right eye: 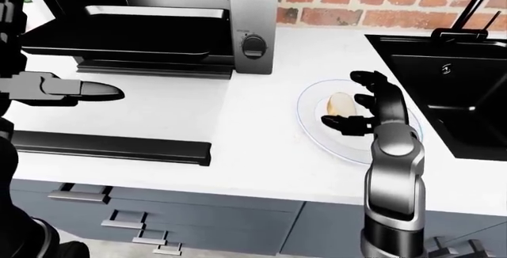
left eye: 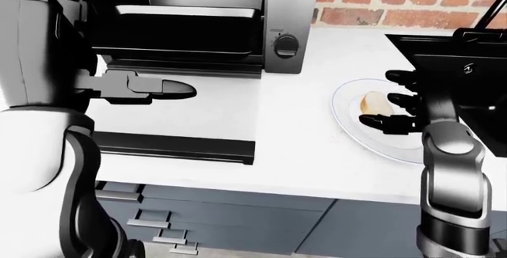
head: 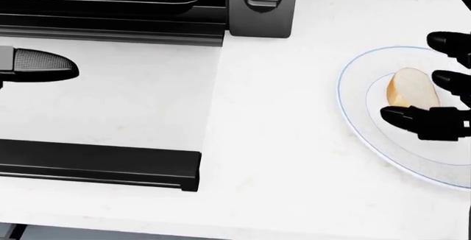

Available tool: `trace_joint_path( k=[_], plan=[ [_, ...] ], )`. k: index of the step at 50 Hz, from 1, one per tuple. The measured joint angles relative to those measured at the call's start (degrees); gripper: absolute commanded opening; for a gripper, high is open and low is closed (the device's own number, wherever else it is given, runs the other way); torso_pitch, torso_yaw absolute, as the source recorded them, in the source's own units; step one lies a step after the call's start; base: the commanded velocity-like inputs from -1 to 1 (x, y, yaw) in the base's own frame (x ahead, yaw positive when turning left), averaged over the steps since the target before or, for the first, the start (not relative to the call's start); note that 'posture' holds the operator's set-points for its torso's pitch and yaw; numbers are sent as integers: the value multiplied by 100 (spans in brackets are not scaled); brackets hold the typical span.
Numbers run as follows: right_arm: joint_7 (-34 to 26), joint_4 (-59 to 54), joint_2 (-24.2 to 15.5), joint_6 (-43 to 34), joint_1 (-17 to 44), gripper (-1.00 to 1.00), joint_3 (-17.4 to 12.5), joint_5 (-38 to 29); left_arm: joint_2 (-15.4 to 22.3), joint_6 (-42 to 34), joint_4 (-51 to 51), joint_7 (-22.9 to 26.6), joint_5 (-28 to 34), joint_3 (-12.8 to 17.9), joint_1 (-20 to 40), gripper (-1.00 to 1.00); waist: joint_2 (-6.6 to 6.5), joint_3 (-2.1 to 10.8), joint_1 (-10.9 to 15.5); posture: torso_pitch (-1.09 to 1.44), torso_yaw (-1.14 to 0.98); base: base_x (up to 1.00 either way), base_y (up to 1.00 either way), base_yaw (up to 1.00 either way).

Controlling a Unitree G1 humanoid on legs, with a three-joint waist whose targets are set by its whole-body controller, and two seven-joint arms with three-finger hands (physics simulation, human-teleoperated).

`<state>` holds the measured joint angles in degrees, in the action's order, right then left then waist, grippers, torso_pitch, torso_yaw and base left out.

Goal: Place the bread on the tray of the toaster oven.

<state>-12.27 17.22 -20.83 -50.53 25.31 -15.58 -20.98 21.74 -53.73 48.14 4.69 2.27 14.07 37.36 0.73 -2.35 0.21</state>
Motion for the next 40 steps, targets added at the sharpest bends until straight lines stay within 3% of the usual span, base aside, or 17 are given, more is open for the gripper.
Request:
trace_joint_path(
  k=[40],
  plan=[
    [-15, -115, -21, 116, 80, -17, 112, -112, 97, -87, 126, -17, -101, 111, -45, 100, -5, -6, -4, 0, 0, 0, 0, 0]
  ],
)
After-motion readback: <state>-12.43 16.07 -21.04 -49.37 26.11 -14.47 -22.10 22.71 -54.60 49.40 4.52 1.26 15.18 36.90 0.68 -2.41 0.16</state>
